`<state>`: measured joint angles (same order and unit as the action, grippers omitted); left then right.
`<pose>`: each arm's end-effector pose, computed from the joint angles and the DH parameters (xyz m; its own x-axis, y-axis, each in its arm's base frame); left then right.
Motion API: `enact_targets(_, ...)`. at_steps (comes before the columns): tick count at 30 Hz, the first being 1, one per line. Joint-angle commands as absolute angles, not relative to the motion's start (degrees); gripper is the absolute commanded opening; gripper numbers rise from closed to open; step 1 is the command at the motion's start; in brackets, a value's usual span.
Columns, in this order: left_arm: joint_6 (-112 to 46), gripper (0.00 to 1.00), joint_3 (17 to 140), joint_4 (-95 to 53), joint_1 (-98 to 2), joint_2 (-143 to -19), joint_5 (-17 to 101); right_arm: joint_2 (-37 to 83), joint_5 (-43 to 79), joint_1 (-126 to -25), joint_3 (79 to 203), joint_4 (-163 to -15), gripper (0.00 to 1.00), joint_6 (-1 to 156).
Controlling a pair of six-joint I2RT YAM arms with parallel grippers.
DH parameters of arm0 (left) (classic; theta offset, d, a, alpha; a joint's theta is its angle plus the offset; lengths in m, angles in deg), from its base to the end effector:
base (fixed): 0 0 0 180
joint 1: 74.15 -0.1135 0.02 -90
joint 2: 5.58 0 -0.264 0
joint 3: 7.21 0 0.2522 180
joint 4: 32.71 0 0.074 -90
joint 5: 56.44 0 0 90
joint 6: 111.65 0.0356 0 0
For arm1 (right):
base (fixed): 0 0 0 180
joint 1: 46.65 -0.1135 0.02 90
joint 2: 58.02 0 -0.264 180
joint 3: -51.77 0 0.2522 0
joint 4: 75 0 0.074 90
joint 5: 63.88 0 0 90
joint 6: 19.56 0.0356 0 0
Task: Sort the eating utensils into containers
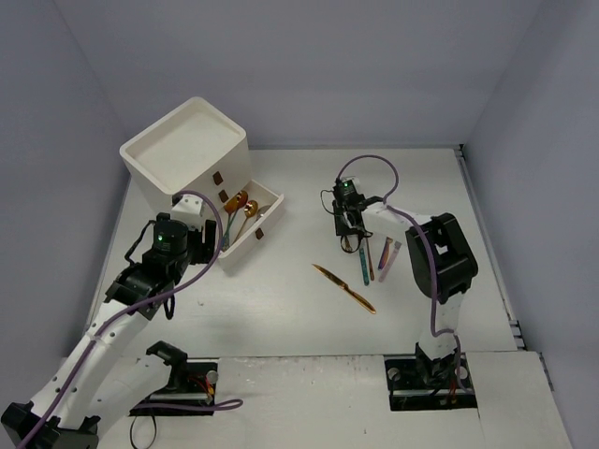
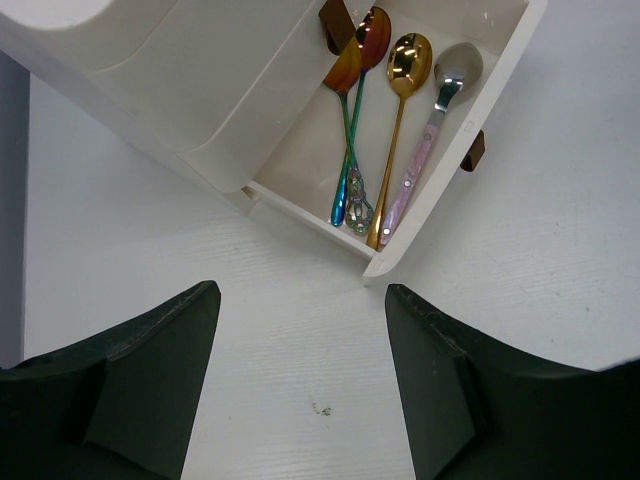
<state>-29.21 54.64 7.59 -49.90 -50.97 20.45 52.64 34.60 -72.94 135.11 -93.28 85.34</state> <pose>0.1637 -0.0649 0.3290 -0.3931 0.0365 -0.9188 0.1605 0.9866 -0.0295 0.3732 0.1785 0.1667 -0.7079 -0.0660 -0.7032 -0.1692 0.9825 0.0781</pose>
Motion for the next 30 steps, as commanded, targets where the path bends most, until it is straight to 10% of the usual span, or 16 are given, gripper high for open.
enact_targets(1, -29.5, 0.64, 55.7, 5.0, -50.2, -51.4, 20.6, 54.7, 32.7, -72.8, 138.6, -93.4, 0.26, 84.9)
enact_targets(8, -29.5, 0.64, 55.8, 5.1, -50.1, -51.3, 20.5, 58.6, 29.5, -72.8, 141.1, -93.5, 0.0, 85.0)
enact_targets(30, -28.9, 0.64, 55.8, 5.5, -50.1, -50.5, 19.7, 51.6, 31.4, -88.4, 154.5, -85.3, 0.0, 111.9)
